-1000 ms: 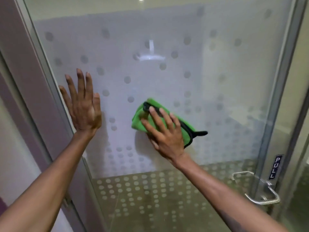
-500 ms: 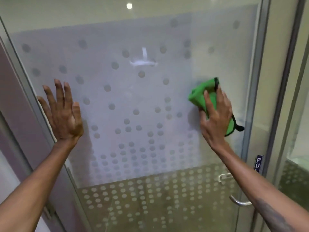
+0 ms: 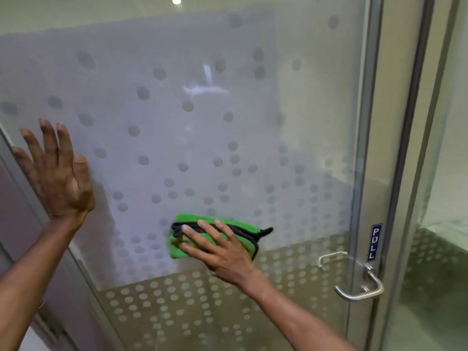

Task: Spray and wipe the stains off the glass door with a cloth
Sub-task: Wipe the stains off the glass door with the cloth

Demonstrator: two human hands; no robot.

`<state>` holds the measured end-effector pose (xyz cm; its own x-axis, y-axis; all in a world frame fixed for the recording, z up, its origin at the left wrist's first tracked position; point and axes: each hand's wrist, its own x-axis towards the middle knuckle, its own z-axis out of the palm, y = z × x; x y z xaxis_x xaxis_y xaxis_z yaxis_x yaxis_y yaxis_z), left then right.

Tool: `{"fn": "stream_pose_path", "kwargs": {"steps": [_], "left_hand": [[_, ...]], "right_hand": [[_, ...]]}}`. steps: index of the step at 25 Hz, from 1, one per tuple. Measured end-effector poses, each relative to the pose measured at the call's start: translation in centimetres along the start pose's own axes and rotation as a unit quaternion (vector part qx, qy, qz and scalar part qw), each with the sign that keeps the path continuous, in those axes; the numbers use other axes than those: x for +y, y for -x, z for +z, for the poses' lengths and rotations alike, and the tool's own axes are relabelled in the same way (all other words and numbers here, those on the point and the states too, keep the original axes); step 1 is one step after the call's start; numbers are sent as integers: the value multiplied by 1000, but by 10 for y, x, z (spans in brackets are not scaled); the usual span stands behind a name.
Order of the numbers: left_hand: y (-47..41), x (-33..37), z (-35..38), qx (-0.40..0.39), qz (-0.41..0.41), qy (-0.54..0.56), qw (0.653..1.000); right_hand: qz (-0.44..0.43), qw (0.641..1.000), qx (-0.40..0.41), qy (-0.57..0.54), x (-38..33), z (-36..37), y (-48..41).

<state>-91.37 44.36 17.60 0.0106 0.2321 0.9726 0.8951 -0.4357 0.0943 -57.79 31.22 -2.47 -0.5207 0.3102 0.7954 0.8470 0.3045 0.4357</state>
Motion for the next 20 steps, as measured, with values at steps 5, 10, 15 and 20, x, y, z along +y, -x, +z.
{"fn": "stream_pose_path", "kwargs": {"steps": [5,10,15,20], "left_hand": [[0,-5,6,-16,-34,13,999],[2,2,-2,-26,-25,-2,999],[3,14,-8,-32,-20,-4,999],[5,23,-17,-46,-8,2,999]], "right_hand": [[182,979,57,65,108,-42,99],[452,868,201,29,215,-101,10],[343,908,238,31,143,-78,-94],[36,996,81,29,79,-31,4]]}}
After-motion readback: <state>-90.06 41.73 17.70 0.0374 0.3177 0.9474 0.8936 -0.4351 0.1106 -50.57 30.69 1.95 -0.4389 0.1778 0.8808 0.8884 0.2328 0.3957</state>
